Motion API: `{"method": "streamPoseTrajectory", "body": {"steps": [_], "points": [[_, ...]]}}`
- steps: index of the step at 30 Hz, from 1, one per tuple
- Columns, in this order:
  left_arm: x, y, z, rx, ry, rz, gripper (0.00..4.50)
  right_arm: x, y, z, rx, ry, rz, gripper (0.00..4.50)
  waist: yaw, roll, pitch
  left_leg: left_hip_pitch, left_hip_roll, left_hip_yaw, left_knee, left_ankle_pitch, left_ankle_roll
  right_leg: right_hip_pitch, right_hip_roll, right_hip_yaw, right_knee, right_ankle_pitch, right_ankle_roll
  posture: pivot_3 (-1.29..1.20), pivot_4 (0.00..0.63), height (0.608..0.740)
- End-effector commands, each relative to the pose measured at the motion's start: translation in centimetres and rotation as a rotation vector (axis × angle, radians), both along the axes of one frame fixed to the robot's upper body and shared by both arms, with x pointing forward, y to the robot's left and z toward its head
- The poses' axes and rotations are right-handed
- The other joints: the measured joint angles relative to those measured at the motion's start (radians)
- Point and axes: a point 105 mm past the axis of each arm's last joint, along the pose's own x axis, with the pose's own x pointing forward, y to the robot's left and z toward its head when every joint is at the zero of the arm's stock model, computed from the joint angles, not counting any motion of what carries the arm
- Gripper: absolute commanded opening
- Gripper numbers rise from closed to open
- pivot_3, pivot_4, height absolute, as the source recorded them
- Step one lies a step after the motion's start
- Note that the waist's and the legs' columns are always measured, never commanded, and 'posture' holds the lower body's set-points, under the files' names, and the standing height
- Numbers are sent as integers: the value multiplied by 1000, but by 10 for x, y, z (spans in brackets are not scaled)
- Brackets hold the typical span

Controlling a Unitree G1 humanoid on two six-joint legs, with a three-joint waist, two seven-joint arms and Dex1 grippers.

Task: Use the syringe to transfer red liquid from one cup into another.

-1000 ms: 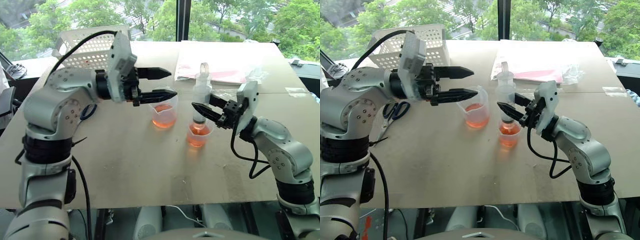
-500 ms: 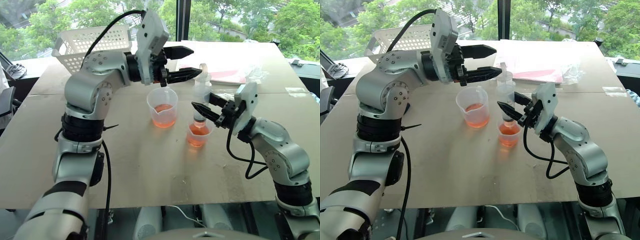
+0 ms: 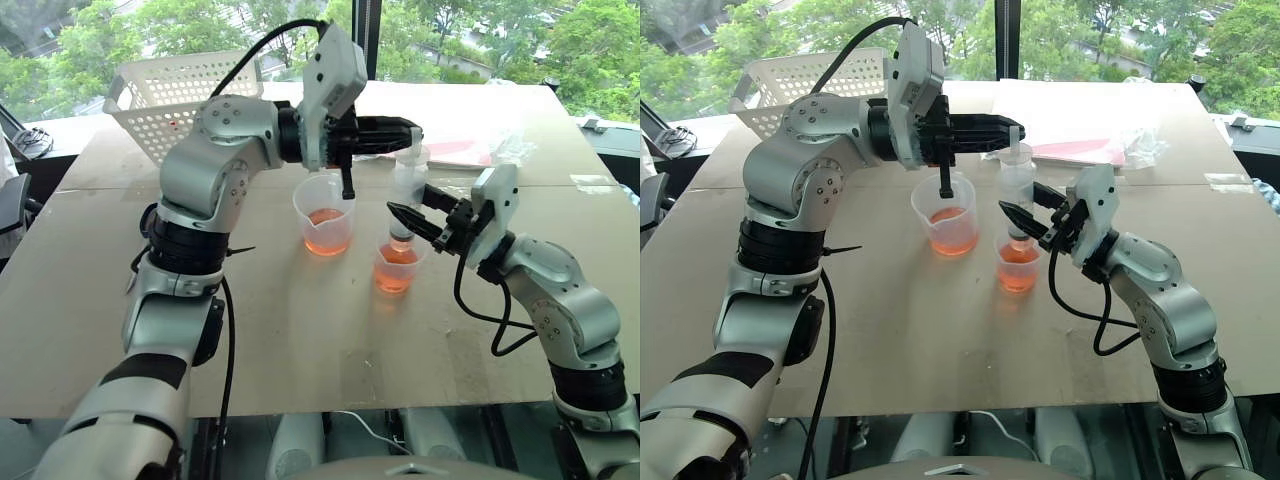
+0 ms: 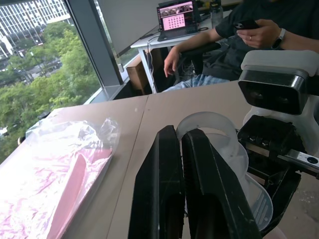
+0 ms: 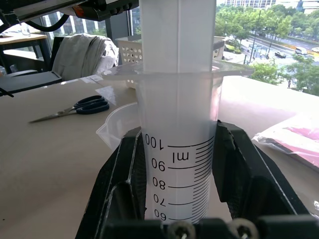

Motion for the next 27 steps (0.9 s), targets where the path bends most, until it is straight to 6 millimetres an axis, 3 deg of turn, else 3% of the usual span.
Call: {"method": "streamPoseTrajectory", "body": {"steps": [1, 9, 15, 27], "points": [[-13, -7, -14, 66, -19, -83, 0, -7, 1, 15, 9, -73, 24, 1409, 1, 0, 0, 0, 0, 0, 0, 0, 0, 0, 0, 0, 0, 0, 0, 0, 150, 740], [-22, -7, -32, 106, 32, -136, 0, -11, -2, 34, 26, -106, 23, 1405, 2, 0, 0, 0, 0, 0, 0, 0, 0, 0, 0, 0, 0, 0, 0, 0, 150, 740], [-27, -10, -38, 111, 48, -156, 0, -18, -4, 58, 59, -134, 28, 1404, 2, 0, 0, 0, 0, 0, 1, 0, 0, 0, 0, 0, 0, 0, 0, 0, 150, 740], [-34, -16, -44, 101, 43, -187, 0, -20, -4, 73, 62, -146, 34, 1404, 2, 0, 0, 0, 0, 0, 1, 0, 0, 0, 0, 0, 0, 0, 0, 0, 150, 740]]}}
